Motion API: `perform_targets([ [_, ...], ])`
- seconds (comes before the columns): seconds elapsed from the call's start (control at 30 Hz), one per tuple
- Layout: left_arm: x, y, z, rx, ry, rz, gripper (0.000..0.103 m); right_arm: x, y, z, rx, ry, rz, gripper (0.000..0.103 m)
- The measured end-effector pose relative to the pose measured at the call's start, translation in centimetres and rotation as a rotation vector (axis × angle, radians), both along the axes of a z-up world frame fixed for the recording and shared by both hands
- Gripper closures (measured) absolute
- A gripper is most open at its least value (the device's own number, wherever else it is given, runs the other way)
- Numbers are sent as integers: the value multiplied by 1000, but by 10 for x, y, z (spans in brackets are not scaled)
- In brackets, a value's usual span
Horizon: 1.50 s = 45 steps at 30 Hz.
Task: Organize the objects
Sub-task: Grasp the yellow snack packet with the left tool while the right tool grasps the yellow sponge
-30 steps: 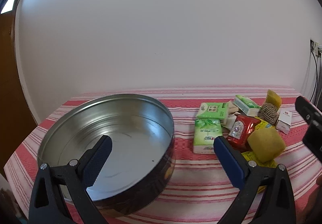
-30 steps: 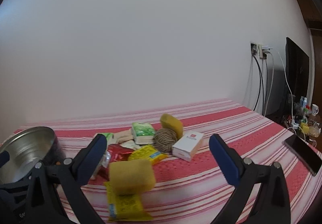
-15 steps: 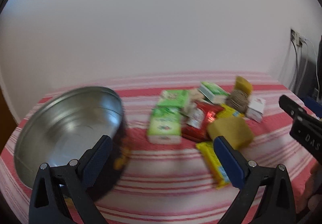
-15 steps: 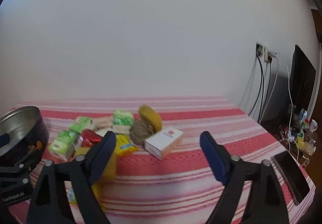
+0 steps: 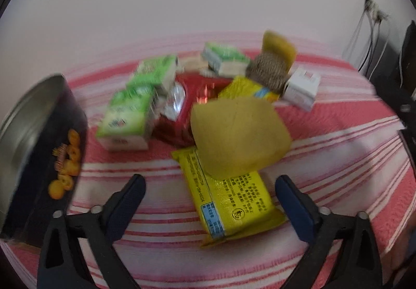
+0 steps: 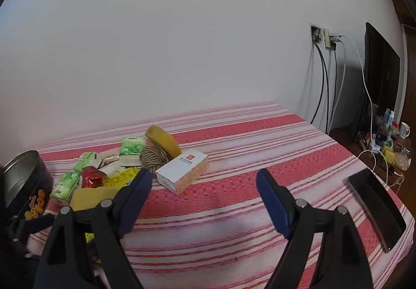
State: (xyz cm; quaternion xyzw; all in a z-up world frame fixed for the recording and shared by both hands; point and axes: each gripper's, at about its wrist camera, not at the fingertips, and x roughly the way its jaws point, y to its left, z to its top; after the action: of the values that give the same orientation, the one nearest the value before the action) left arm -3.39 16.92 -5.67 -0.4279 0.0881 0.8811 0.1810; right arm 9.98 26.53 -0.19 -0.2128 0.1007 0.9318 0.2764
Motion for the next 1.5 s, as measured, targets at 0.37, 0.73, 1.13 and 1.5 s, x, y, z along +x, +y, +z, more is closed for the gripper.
perform_targets([
  [0.37,15,-4,5,-26,52,-20,50,-3,-2,-4,-32,-8,31,19],
  [0.73,37,-54,23,-30,152,13,50,-8,-14,-6,-48,-25,34,17],
  [1.13,26,-95,30,43,174,-11,50,-34,-54,-9,-63,-60,124,17],
  [1.5,26,-101,37,94,209,-76,50,-44,-67,-11,-88,-82,169,17],
])
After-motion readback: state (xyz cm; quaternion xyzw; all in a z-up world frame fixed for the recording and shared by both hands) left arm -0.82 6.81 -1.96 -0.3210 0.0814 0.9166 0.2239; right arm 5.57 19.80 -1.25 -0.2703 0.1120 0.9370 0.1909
